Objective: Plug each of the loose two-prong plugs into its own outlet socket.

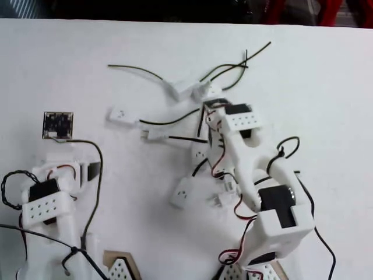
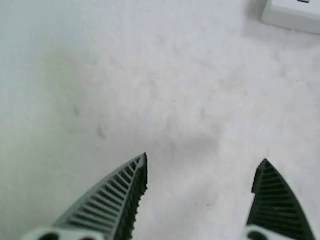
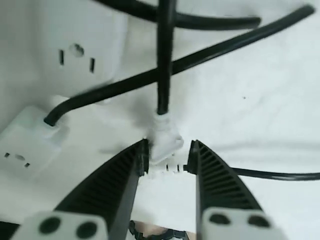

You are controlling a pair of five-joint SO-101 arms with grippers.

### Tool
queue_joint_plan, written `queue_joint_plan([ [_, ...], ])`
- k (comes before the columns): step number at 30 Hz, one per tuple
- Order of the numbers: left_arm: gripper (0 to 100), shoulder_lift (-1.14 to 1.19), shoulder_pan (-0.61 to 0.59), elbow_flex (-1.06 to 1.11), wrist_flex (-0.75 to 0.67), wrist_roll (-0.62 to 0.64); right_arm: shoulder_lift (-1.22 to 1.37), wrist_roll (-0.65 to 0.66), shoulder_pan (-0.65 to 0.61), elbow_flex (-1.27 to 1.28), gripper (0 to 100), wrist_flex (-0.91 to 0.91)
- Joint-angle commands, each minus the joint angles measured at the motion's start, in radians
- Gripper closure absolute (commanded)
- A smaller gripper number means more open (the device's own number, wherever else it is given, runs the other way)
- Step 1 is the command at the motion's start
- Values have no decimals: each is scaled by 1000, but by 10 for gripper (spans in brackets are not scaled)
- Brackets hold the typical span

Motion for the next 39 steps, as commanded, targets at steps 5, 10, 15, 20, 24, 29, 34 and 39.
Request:
queue_joint_plan([
  [5,669,-24,-2,-5,-17,-3,-64,9,-24,-97,872,133],
  [10,669,-24,-2,-5,-17,-3,-53,5,-81,-68,872,108],
  [15,669,-24,-2,-5,-17,-3,-53,2,-111,18,872,12],
  [20,669,-24,-2,-5,-15,-3,-53,8,-67,64,872,-70],
  [24,669,-24,-2,-5,-15,-3,-51,8,-59,66,872,-70],
  [29,669,-24,-2,-5,-14,-3,-15,8,-65,61,872,-70],
  [34,669,-24,-2,-5,-14,-3,38,8,-61,58,872,-99],
  [39,669,-24,-2,-5,-14,-3,38,9,-67,44,947,-99],
])
